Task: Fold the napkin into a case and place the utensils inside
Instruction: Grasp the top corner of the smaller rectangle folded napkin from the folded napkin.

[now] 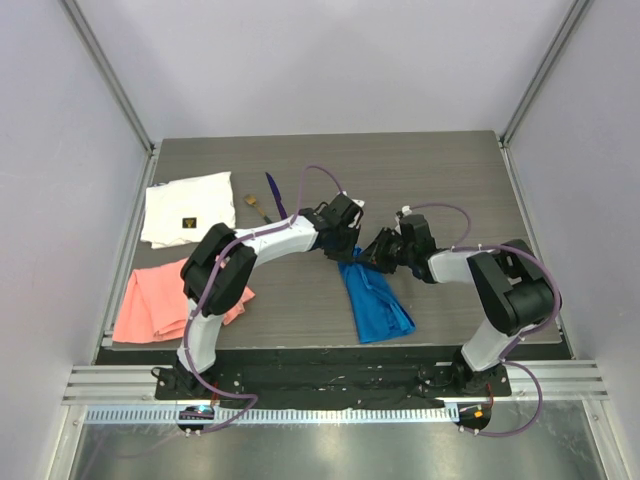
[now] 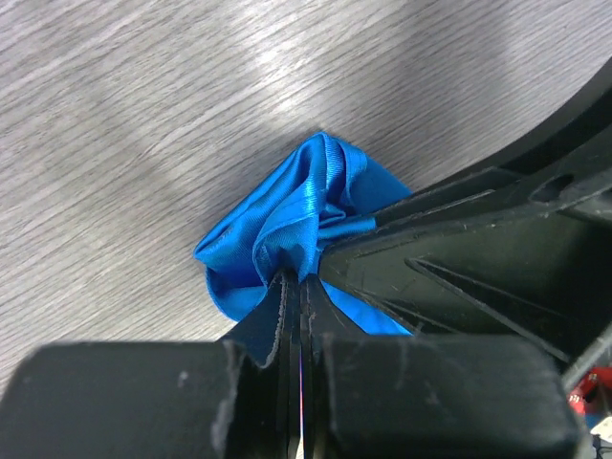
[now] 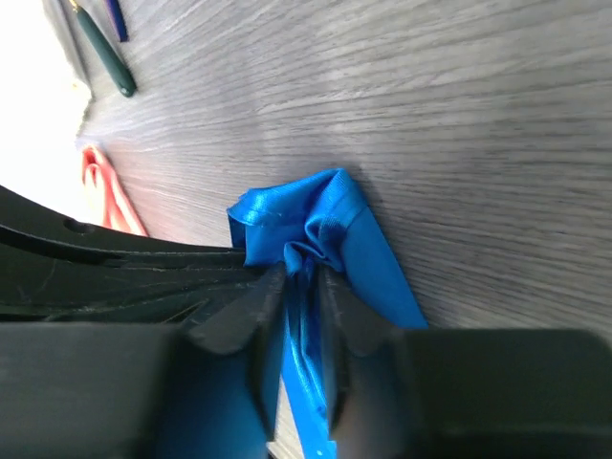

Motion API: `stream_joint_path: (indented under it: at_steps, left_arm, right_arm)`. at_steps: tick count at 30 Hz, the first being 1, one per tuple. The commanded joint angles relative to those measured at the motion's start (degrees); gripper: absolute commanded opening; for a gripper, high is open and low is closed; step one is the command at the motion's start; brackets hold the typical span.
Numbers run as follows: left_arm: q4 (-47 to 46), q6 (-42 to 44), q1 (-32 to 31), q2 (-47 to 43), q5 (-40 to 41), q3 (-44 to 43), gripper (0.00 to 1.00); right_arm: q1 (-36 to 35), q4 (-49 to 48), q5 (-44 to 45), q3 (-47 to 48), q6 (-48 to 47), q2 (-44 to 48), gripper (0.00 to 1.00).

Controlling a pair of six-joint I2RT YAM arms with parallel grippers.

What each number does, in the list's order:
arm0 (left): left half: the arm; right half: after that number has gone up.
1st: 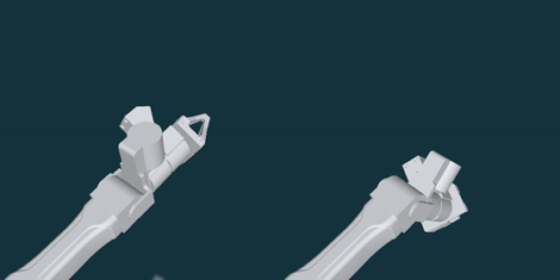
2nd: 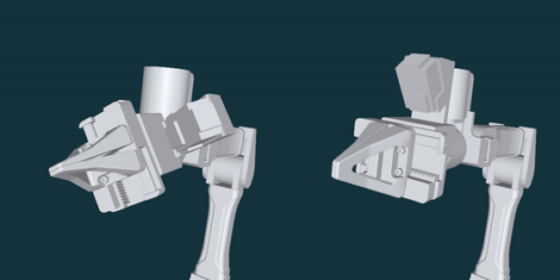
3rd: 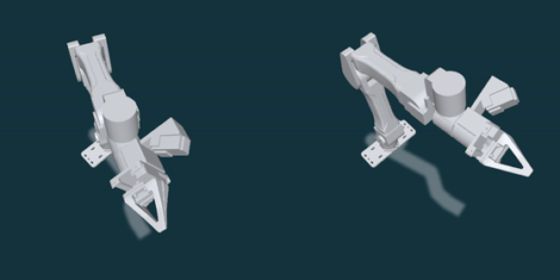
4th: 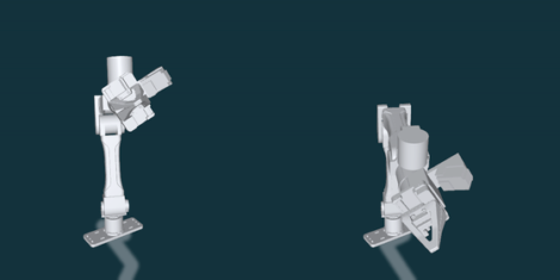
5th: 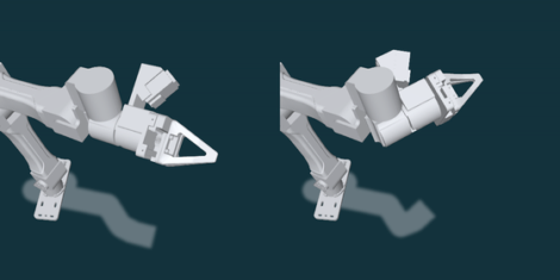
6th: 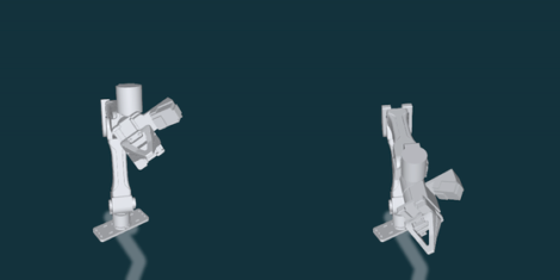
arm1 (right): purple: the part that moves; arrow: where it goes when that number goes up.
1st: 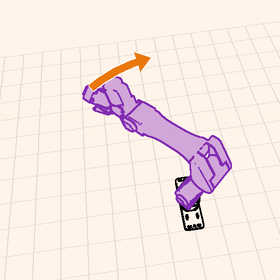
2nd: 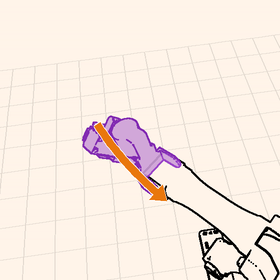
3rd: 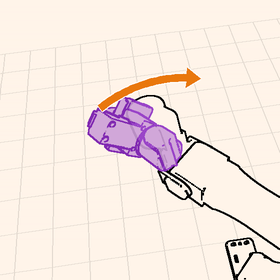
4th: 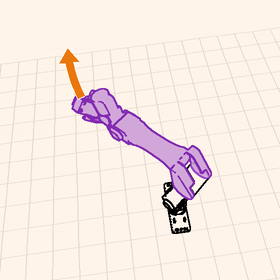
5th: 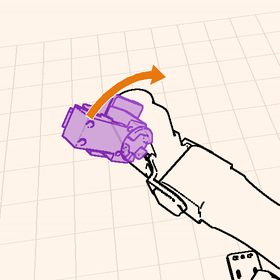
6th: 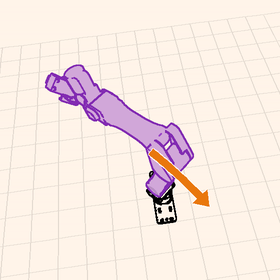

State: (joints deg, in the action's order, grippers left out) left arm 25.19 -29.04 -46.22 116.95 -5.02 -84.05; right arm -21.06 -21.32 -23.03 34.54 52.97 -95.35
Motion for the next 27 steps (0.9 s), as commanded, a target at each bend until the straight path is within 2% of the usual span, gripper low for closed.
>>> stream_joint_path:
  at_steps: [1, 8, 17, 21, 23, 27]
  left_arm:
    - [0.6, 0.7, 0.0, -2.9, -2.7, -0.9, 0.0]
    - [0.5, 0.4, 0.0, -3.2, -2.5, -0.8, 0.0]
    - [0.5, -0.2, 0.0, -3.2, -3.2, -0.3, 0.0]
    - [0.6, -0.5, 0.0, -4.0, -3.2, -0.1, 0.0]
    - [0.7, -0.6, -0.1, -4.4, -3.5, -0.1, 0.0]
    - [0.8, -0.8, -0.5, -5.3, -4.1, 0.4, 0.08]
  right_arm:
    - [-0.1, 9.5, -0.4, 3.8, -9.7, 1.9, 0.32]
    - [-0.1, 10.6, -2.4, 2.0, -12.4, 5.0, 0.4]
    - [0.0, 10.0, -4.1, 0.6, -13.4, 6.5, 0.36]
    - [-0.1, 7.2, -5.3, 0.3, -12.3, 5.8, 0.27]
    - [0.0, 5.0, -5.4, 0.2, -11.1, 4.5, 0.18]
    - [0.0, -0.5, -8.2, -0.1, -6.2, 1.4, 0.06]
